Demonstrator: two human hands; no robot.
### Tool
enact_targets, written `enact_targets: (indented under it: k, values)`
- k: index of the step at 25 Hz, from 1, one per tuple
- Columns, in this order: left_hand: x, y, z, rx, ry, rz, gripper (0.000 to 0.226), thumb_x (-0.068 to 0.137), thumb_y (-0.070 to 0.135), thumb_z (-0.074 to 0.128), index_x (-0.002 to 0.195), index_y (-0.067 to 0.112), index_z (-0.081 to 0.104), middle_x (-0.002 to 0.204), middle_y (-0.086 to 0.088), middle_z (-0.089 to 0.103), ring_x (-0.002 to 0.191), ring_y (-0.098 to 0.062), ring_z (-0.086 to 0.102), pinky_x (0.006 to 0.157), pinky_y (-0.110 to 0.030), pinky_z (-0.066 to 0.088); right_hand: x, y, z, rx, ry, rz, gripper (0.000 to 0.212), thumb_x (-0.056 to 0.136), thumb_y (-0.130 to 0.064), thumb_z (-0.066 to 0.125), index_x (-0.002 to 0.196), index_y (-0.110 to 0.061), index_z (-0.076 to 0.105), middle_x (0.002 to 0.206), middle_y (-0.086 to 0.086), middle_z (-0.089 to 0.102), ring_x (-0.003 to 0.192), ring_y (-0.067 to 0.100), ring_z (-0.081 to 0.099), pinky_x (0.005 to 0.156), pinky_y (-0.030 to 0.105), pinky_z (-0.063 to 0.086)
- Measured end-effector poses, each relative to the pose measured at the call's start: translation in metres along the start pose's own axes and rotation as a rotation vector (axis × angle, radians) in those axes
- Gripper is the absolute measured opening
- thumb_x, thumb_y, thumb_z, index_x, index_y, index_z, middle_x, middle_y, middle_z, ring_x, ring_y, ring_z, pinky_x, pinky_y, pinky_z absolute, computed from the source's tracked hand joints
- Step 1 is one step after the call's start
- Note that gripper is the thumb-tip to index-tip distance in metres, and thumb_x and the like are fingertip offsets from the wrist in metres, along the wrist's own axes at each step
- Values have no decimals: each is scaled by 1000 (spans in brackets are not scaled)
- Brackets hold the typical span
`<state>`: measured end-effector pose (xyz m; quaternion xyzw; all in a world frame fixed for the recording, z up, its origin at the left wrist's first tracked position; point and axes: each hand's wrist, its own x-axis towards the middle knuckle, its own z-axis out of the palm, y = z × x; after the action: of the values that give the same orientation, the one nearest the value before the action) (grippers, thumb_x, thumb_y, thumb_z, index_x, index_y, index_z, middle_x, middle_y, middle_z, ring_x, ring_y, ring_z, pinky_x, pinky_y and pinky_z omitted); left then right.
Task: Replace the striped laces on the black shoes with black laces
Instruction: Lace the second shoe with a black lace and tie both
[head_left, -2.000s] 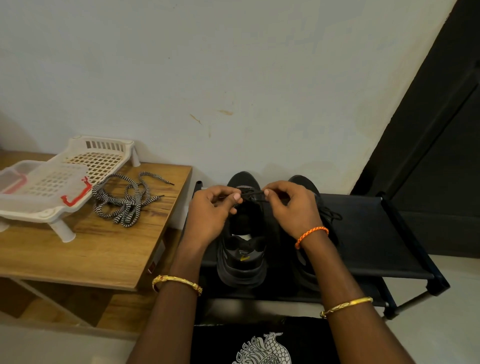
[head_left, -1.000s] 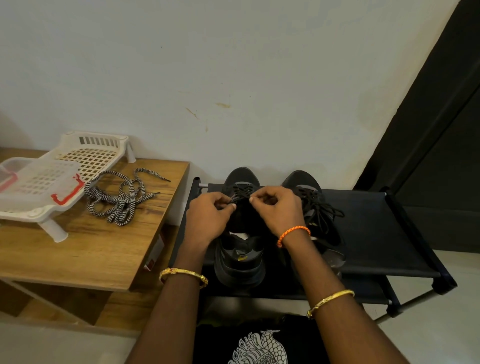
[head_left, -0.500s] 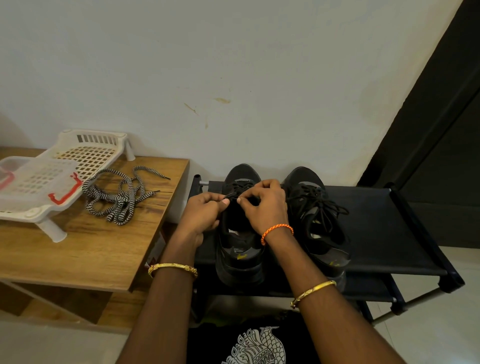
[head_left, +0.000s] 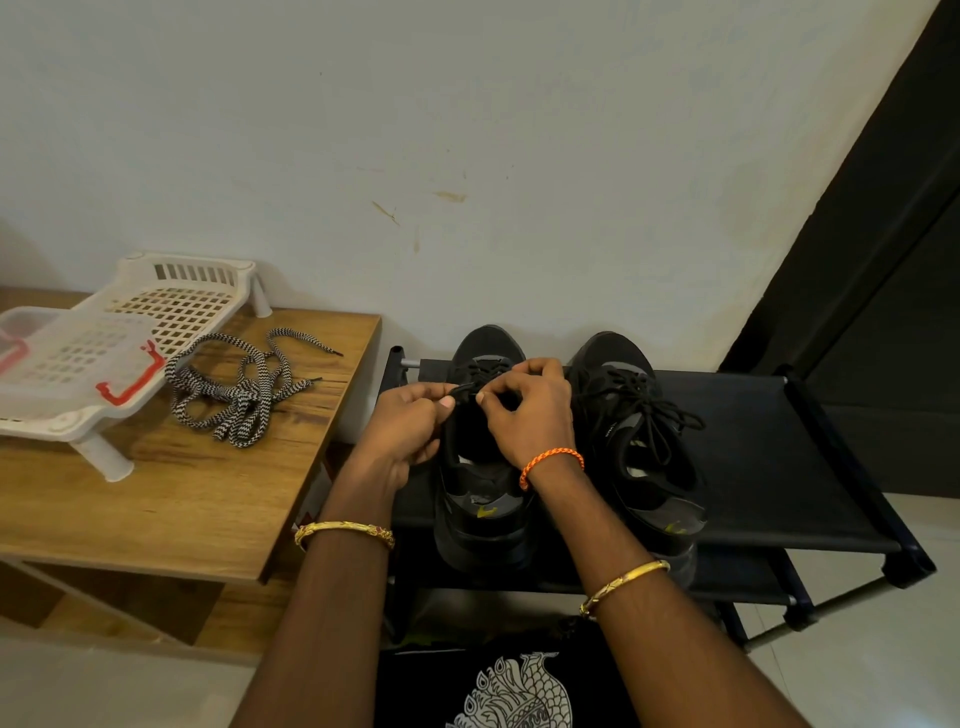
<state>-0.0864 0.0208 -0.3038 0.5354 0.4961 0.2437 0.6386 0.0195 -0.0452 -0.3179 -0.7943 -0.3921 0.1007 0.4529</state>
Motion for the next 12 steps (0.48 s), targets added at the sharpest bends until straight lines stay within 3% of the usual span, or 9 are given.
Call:
enact_targets:
  k: [8, 12]
  values:
    - [0, -2, -1, 111, -18, 124, 16, 90, 13, 60, 96, 25, 68, 81, 7, 65, 75, -3, 57, 57, -19, 42, -4, -1, 1, -141, 61, 25, 9, 83, -29, 66, 83, -22, 72, 114, -5, 45, 109, 17, 43, 89, 35, 32]
    - [0, -6, -1, 199, -1, 237, 14, 89, 12, 63, 98, 19, 68, 80, 5, 68, 79, -4, 62, 64, -20, 46, -5, -2, 3, -146, 47, 35, 11, 84, -28, 65, 82, -19, 69, 117, -3, 42, 111, 18, 42, 89, 36, 35]
